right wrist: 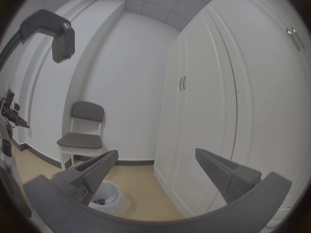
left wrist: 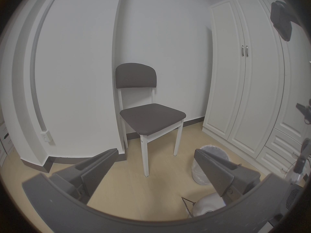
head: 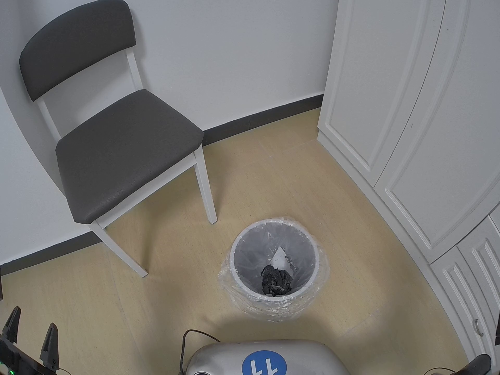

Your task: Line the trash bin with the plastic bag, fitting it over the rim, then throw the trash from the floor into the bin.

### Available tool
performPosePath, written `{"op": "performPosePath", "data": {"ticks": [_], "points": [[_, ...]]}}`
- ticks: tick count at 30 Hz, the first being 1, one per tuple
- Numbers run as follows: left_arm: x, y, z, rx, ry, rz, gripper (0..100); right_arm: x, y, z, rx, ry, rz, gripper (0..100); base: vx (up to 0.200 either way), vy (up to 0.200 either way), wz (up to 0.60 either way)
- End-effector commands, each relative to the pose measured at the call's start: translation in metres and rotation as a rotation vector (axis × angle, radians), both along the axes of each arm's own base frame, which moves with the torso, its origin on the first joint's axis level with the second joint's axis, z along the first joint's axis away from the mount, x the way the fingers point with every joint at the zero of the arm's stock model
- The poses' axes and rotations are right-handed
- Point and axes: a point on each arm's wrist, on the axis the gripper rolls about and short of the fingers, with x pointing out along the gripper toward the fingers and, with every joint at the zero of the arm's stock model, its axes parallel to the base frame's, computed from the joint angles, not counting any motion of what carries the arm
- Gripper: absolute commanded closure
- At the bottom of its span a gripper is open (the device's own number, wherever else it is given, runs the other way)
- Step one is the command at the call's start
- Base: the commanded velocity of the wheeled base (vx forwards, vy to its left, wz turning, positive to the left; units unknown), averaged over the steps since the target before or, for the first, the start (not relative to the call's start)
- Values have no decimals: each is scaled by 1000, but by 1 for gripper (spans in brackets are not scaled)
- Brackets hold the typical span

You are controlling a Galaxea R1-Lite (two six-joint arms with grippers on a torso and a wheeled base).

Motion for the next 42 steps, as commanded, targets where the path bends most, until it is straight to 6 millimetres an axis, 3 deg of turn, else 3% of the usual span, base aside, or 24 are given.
{"op": "performPosePath", "data": {"ticks": [1,16,42], "points": [[0,0,-4,-8,2,5,0,4,0,-14,-2,93,0,0,0,0,0],[0,-1,-7,44,20,-27,0,11,0,-43,2,393,2,0,0,0,0],[0,-1,-7,43,20,-27,0,11,0,-46,47,423,20,0,0,0,0]]}}
